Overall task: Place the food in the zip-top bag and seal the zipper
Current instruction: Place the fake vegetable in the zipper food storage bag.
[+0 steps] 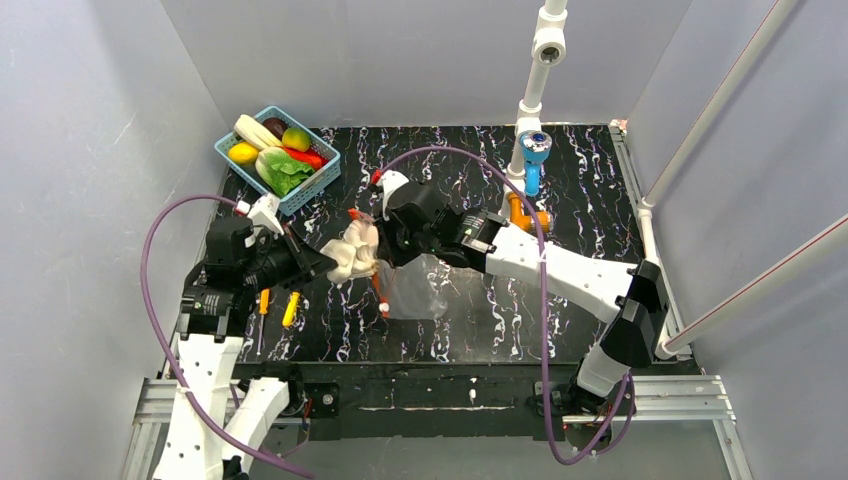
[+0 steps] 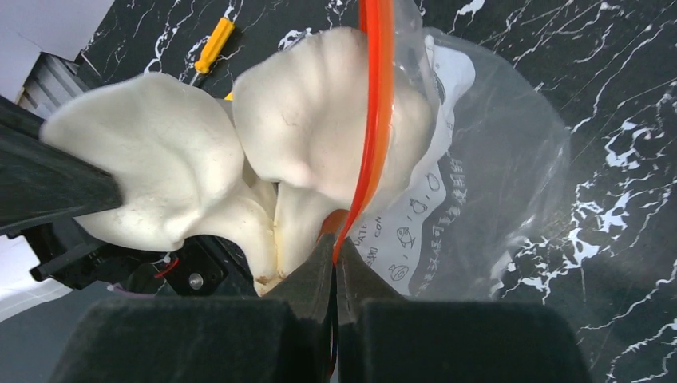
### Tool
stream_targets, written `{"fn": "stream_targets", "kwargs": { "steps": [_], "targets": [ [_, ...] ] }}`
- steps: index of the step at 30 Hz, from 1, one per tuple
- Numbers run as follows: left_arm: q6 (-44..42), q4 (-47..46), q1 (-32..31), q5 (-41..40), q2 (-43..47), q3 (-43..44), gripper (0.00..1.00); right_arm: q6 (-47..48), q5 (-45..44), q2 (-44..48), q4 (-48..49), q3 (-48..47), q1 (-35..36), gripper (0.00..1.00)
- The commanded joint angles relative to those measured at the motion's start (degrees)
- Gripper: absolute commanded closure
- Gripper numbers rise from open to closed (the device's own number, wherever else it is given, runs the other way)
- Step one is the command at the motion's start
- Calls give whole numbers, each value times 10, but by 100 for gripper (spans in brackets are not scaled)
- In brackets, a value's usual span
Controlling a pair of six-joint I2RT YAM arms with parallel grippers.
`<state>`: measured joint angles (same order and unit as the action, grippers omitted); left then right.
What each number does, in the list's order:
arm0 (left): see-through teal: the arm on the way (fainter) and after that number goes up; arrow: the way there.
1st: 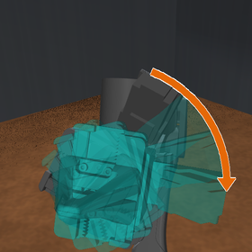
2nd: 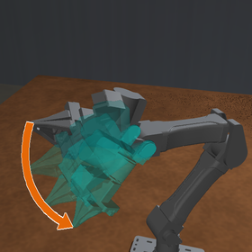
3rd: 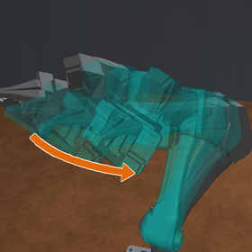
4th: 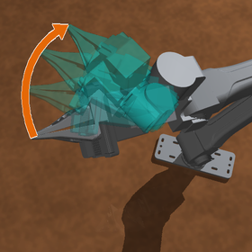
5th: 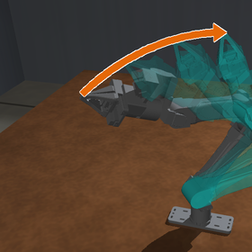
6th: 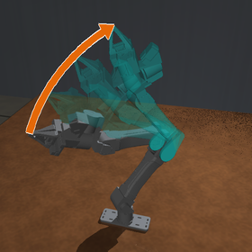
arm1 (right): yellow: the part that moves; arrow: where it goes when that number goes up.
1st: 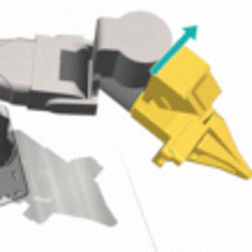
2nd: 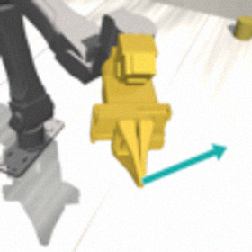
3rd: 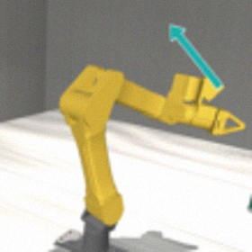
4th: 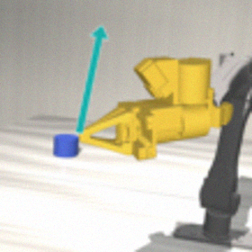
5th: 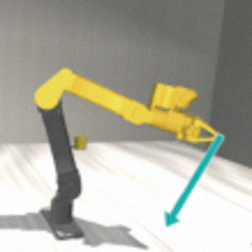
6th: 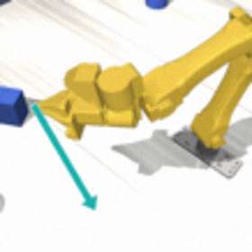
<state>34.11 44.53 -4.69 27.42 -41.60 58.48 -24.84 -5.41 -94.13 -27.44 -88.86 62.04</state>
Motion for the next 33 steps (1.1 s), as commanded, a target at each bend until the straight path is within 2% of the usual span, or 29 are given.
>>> {"fn": "stream_targets", "kwargs": {
  "steps": [1, 3, 6, 9, 15, 17, 21, 25, 29, 33],
  "targets": [
    [-12, 52, -2, 6, -5, 18, 100, 54, -47, -13, -5, -66, 20, 99],
    [-5, 54, -2, 7, -8, 22, 100, 75, -79, -34, -27, -95, 40, 99],
    [-1, 86, -2, 3, -26, 46, 100, 126, -173, -73, -70, -146, 82, 99],
    [8, 116, -2, 1, -43, 72, 100, 153, -211, -97, -83, -171, 107, 99],
    [16, 122, -2, -13, -23, 103, 100, 157, -224, -88, -55, -118, 107, 99],
    [37, 83, -2, 1, -6, 83, 100, 157, -206, -80, -41, -100, 107, 99],
    [104, -6, -2, 63, 0, 17, 100, 113, -104, -63, 8, -84, 103, 99],
    [115, -18, -2, 38, -1, -10, 100, 27, -16, -39, 43, -76, 85, 99],
    [126, -16, -2, 28, -8, -25, 100, -5, 11, -13, 76, -61, 71, 99],
    [149, -27, -2, 4, -7, -52, 100, -50, 110, 14, 135, -18, 50, 99]
  ]
}}
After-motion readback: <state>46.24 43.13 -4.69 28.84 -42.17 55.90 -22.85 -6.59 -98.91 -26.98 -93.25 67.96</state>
